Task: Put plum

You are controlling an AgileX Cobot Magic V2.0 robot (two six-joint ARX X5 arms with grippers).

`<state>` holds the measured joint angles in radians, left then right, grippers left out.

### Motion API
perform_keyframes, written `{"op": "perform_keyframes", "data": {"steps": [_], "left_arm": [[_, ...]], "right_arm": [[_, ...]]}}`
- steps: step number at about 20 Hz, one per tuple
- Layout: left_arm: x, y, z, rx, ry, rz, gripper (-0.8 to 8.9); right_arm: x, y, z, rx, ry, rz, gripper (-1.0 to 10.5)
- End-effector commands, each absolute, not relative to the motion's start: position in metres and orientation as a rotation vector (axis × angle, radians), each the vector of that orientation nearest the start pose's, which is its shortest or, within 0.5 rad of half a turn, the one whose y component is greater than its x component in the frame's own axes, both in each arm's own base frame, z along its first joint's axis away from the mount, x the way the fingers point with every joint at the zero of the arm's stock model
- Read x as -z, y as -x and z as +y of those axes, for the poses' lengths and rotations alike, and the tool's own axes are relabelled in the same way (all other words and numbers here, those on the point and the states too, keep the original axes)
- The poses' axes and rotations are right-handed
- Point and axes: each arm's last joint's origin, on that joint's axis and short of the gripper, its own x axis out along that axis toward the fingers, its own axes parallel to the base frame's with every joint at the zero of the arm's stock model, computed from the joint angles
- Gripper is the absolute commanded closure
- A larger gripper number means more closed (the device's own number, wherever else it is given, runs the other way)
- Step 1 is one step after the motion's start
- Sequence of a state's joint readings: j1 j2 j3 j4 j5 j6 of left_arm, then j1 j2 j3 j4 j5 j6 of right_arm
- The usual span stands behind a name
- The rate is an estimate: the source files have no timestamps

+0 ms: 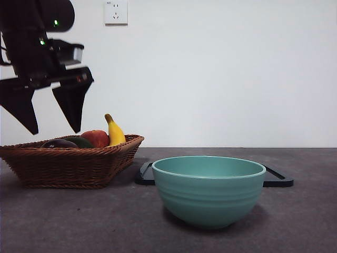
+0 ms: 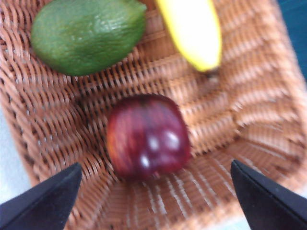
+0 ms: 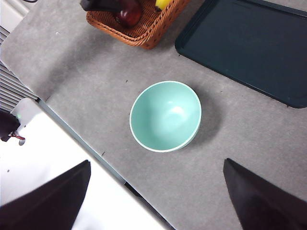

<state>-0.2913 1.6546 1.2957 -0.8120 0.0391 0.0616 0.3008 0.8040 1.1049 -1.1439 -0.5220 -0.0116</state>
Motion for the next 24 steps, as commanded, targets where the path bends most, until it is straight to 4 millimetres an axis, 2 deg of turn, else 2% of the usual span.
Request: {"op": "perform_keyframes", "data": {"steps": [1, 10, 13, 15, 17, 20, 22, 24], "left_arm": [[-0.241, -0.327, -0.101, 0.333, -0.211, 1.147, 3.25], [-0.206, -0.341, -0.108, 0.335, -0.224, 1.227, 3.37], [-0.207, -0.343, -0.108, 0.336, -0.222, 1.212, 3.93], [-0.207, -0.343, -0.108, 0.336, -0.222, 1.214, 5.16], [-0.207, -0.342, -0.108, 0.336, -0.222, 1.214, 5.47], [-0.219, -0.338, -0.110, 0.359, -0.209, 1.179, 5.47], [-0.243, -0.329, -0.116, 0.432, -0.167, 1.111, 5.47], [-0.272, -0.312, -0.124, 0.533, -0.112, 1.032, 5.47]], "right_arm": [[-0.360, -0.106, 0.049, -0.785, -0.082, 0.834, 5.0], [-0.360, -0.106, 0.049, -0.785, -0.082, 0.834, 5.1], [-0.360, -0.106, 0.049, -0.785, -0.082, 0.834, 5.1], [-0.360, -0.106, 0.048, -0.785, -0.082, 0.833, 5.1], [-0.360, -0.106, 0.048, -0.785, -0.082, 0.833, 5.1], [-0.360, -0.106, 0.048, -0.785, -0.081, 0.833, 5.1], [-0.361, -0.106, 0.049, -0.786, -0.081, 0.829, 5.1], [-0.361, -0.106, 0.049, -0.786, -0.080, 0.822, 5.1]]}}
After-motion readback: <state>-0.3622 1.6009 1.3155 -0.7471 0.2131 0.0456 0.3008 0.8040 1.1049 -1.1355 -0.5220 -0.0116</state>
